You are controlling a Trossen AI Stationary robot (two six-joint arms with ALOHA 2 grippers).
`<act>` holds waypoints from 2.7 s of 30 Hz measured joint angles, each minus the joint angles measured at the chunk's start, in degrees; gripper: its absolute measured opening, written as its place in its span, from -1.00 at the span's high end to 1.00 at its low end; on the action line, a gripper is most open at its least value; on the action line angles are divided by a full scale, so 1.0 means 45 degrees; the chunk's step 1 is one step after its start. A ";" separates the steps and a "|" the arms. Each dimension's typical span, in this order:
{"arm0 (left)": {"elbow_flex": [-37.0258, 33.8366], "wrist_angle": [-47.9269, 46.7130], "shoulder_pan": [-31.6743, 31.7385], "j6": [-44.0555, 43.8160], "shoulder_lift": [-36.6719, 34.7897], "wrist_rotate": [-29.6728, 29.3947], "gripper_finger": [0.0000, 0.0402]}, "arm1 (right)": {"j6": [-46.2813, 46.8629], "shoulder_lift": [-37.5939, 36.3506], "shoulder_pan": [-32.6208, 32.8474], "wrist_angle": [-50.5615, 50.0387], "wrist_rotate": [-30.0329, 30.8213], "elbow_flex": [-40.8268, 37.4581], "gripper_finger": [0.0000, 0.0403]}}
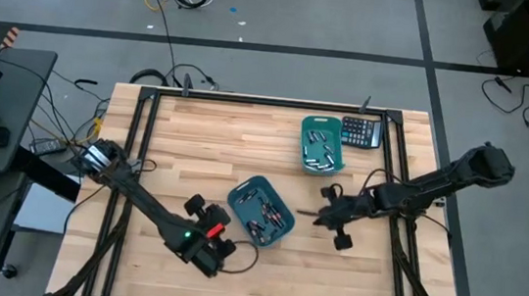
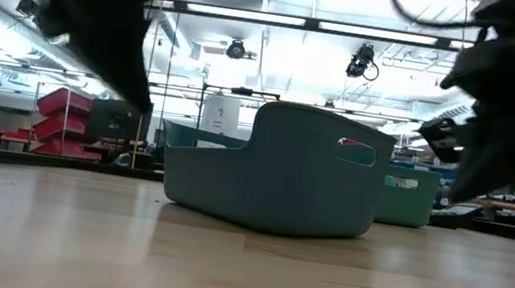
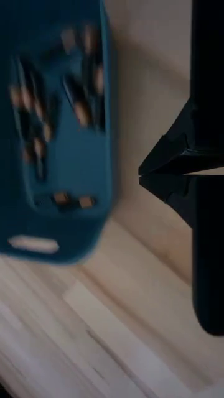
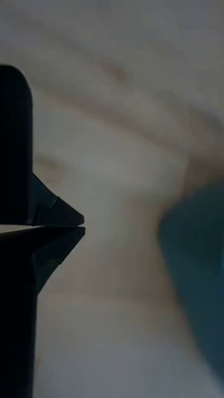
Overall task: Sort batteries
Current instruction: Move all the bins to the top corner of the table
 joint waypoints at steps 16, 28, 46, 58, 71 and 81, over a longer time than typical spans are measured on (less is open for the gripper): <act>0.0698 0.8045 -0.0463 0.6346 0.0073 -0.1024 1.00 | -0.0986 0.0020 0.1954 0.4208 0.1556 0.0000 1.00; 0.0684 0.9139 -0.0463 0.7608 0.0363 -0.1422 1.00 | -0.1136 0.3888 0.1940 0.7796 0.1261 0.0060 1.00; 0.0679 0.9806 -0.0845 0.7885 0.0675 -0.1310 1.00 | -0.1841 0.6901 0.0715 0.8070 0.1560 0.2810 1.00; 0.0679 0.8017 -0.1268 0.6940 0.0675 -0.1056 1.00 | -0.2559 0.7082 -0.0604 0.8211 0.1592 0.3899 1.00; 0.0679 0.4703 -0.0854 0.3925 0.0695 -0.2712 1.00 | -0.2258 0.6969 -0.0769 0.6903 0.1491 0.3956 1.00; 0.0684 0.4566 -0.0196 0.4157 0.0699 -0.3726 1.00 | -0.1159 0.5321 -0.0693 0.2277 0.2643 0.3954 1.00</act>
